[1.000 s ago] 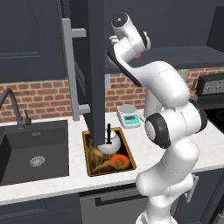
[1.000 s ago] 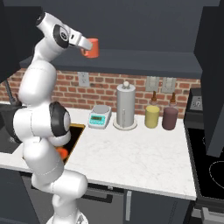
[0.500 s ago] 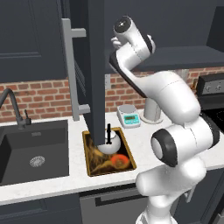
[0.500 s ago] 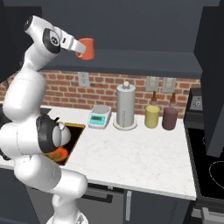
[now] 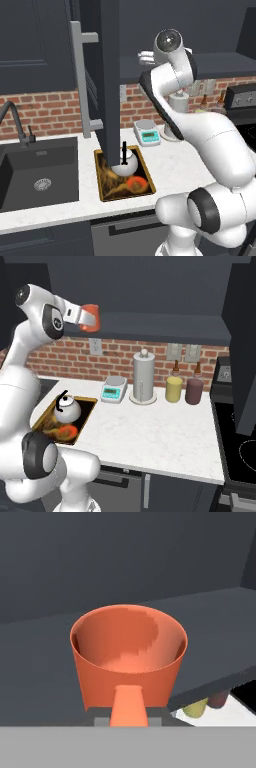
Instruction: Pick the kettle from the counter and place it on the tray. Then pick the mug from the cabinet and place it on the tray. Then close the cabinet doors.
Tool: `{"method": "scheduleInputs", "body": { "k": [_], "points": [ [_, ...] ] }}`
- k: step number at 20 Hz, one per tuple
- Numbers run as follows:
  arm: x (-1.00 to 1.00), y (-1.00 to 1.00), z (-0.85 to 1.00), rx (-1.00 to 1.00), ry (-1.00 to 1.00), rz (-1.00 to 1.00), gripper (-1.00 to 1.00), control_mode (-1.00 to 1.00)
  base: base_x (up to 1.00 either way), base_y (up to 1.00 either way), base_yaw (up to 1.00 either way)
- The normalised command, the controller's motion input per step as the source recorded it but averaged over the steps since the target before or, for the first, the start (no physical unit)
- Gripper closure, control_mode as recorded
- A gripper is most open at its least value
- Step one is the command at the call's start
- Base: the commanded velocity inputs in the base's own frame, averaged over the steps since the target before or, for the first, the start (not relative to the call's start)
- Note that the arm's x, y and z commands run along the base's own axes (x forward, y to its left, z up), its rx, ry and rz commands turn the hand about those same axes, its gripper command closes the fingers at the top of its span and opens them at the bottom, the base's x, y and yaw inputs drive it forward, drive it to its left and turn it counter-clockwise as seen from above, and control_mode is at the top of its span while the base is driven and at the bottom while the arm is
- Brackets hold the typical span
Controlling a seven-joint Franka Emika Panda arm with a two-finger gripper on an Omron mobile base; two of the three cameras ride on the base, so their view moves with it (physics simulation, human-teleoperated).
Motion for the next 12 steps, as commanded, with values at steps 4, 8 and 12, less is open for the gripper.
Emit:
{"method": "scheduleInputs", "body": {
  "k": [4, 8, 12],
  "points": [
    [-0.73, -0.19, 0.00, -0.04, 0.00, 0.40, 1.00, -1.00, 0.00, 0.00, 0.00],
    [-0.64, -0.10, 0.00, -0.06, 0.00, 0.46, 1.00, -1.00, 0.00, 0.00, 0.00],
    [-0.55, -0.04, -0.05, -0.06, 0.00, 0.52, 1.00, -1.00, 0.00, 0.00, 0.00]
  ]
}}
